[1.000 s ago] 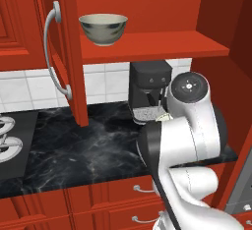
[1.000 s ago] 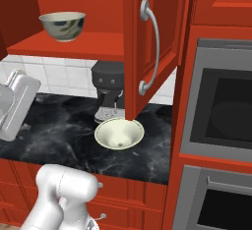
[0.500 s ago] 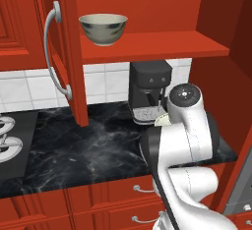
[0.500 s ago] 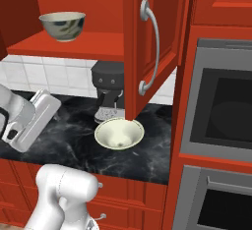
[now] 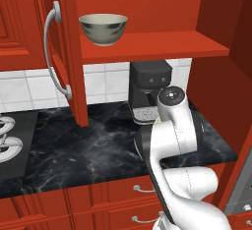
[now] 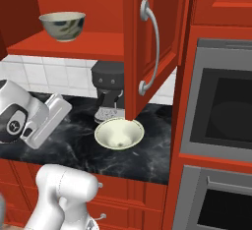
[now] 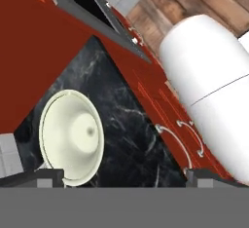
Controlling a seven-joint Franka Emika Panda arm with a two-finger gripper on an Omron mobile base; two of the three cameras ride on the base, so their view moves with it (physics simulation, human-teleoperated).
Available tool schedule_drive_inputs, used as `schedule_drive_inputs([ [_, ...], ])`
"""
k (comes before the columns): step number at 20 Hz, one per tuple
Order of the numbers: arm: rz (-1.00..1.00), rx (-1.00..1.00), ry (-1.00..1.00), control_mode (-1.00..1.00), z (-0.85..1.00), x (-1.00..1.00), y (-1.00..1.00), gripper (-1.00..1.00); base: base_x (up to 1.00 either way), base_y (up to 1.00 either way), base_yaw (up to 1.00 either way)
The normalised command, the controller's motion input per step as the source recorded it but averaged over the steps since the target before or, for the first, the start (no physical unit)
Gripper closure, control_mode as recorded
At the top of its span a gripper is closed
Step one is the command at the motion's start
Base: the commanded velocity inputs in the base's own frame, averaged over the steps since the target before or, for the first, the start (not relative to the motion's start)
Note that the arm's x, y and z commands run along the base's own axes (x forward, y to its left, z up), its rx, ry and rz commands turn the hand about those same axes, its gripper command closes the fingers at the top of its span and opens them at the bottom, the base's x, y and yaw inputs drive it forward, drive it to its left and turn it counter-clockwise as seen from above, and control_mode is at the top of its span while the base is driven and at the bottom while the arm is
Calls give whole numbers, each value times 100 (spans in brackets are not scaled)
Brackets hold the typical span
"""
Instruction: Open the cabinet. Pick the bowls from the counter and place them in the cabinet. Then close the cabinet.
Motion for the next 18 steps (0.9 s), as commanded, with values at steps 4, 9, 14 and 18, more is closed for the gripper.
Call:
schedule_drive_inputs([
  [4, 0, -5, -12, -100, -35, 44, 0, -100, 0, 0, 0],
  [9, 0, 1, -3, -100, -33, 34, 0, -100, 0, 0, 0],
  [14, 0, 2, -1, -100, -36, 34, 0, -100, 0, 0, 0],
  [18, 0, -2, -11, -100, -28, 31, 0, -100, 0, 0, 0],
])
